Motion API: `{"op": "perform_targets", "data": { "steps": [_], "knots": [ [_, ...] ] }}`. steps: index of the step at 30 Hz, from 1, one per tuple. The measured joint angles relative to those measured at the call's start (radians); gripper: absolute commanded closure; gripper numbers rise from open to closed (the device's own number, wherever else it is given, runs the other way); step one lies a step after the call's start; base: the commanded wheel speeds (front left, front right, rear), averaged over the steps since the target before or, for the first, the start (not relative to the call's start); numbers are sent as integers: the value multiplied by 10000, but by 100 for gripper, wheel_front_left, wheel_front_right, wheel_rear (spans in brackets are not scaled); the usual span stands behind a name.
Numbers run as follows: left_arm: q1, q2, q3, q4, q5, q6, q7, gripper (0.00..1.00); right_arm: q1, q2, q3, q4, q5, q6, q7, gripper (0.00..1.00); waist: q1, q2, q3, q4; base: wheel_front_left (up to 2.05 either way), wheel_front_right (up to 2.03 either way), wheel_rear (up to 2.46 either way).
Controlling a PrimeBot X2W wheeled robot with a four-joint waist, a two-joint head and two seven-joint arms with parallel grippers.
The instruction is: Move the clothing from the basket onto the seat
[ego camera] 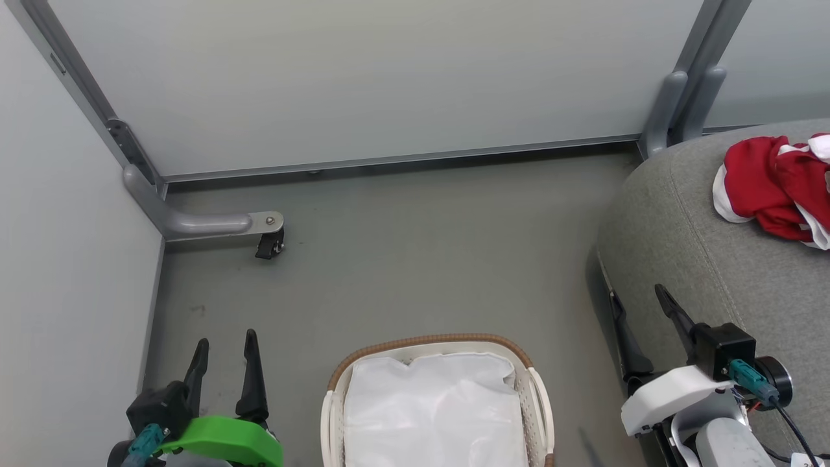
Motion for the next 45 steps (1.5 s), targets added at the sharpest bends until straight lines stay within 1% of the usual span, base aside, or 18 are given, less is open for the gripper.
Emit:
{"op": "perform_targets", "data": {
  "steps": [14, 15, 20, 22, 31, 45],
  "knots": [
    [48, 0, -151, 125, 96, 17, 0, 0, 198, 2, -8, -77, 146, 0, 0, 0, 0, 0, -231, -14, 0, 0, 0],
    [53, 0, -153, 151, 96, 17, 0, 100, 200, 2, -2, -73, 151, 0, 0, 100, 0, 0, -248, -3, 0, 0, 0],
    [78, -19, -190, 568, 67, 17, 81, 100, 345, 88, 17, 336, 201, 2, 59, 100, 0, 0, -256, -6, 0, 0, 0],
    [80, -23, -161, 593, -228, 17, 182, 100, 378, 100, -21, 389, 485, 2, 174, 100, 0, 0, -262, -18, 0, 0, 0],
    [78, -27, 100, 395, -1730, -31, 614, 100, 378, 94, -171, 284, 2286, 0, 614, 100, 0, 0, -288, -75, 0, 0, 0],
    [65, -29, 433, 96, -3816, -100, 1220, 100, 378, 90, -336, 52, 4696, 0, 1183, 100, 0, 0, -328, -161, 0, 0, 0]
  ]
}}
